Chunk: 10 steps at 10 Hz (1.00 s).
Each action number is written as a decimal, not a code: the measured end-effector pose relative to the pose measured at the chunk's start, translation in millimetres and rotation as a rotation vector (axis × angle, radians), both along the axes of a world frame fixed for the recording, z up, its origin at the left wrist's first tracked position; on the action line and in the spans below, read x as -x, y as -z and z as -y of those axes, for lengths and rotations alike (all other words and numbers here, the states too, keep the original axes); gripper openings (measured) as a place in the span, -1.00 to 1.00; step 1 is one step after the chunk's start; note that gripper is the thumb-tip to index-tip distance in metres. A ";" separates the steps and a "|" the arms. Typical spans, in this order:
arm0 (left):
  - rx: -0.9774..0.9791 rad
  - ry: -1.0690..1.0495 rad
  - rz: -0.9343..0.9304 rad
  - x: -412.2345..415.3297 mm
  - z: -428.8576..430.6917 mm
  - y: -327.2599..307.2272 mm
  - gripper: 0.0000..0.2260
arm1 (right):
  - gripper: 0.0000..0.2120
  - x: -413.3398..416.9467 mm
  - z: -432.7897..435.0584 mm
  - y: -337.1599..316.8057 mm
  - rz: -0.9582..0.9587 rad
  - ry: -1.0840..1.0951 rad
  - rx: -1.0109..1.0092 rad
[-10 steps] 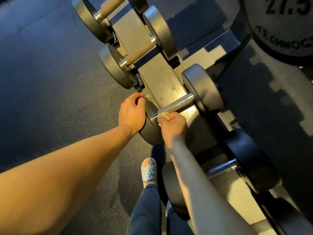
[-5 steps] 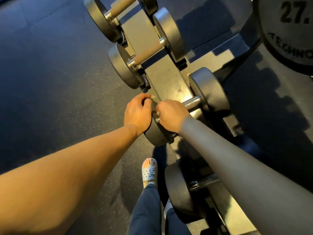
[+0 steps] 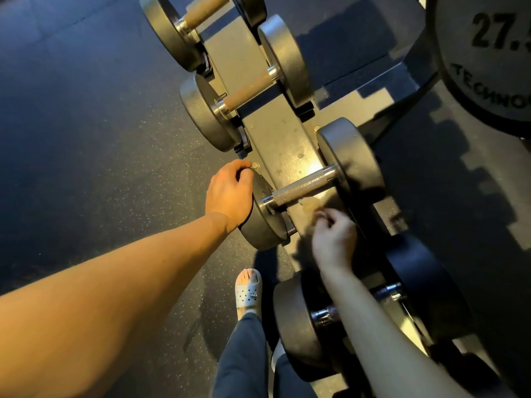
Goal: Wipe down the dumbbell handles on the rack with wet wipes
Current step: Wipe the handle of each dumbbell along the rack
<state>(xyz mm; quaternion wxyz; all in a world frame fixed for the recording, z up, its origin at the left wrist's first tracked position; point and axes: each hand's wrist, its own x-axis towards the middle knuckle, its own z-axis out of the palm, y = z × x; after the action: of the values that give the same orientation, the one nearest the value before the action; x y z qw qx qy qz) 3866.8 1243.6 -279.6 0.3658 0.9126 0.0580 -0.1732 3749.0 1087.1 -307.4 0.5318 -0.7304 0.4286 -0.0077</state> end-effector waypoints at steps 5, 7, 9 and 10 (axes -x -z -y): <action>0.012 0.008 -0.017 -1.0 0.1 -1.6 -0.67 | -0.66 -33.9 -20.8 -23.9 -0.028 0.401 -0.542; -0.002 0.006 -0.021 -1.6 0.8 -2.0 -0.66 | -0.78 -37.8 -24.9 -29.7 0.014 0.371 -0.729; -0.002 0.003 -0.034 -1.6 0.9 -0.8 -0.66 | -0.90 -32.8 -27.9 -22.1 -0.056 0.068 -0.462; -0.006 0.010 -0.030 -1.5 2.0 -1.1 -0.66 | -0.88 -34.6 -29.5 -25.6 -0.038 -0.079 -0.515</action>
<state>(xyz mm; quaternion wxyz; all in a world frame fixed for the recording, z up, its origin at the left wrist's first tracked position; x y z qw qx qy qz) 3868.2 1241.6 -278.5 0.3614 0.9112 0.0594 -0.1884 3783.6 1116.6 -281.8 0.6917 -0.5873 0.3974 0.1363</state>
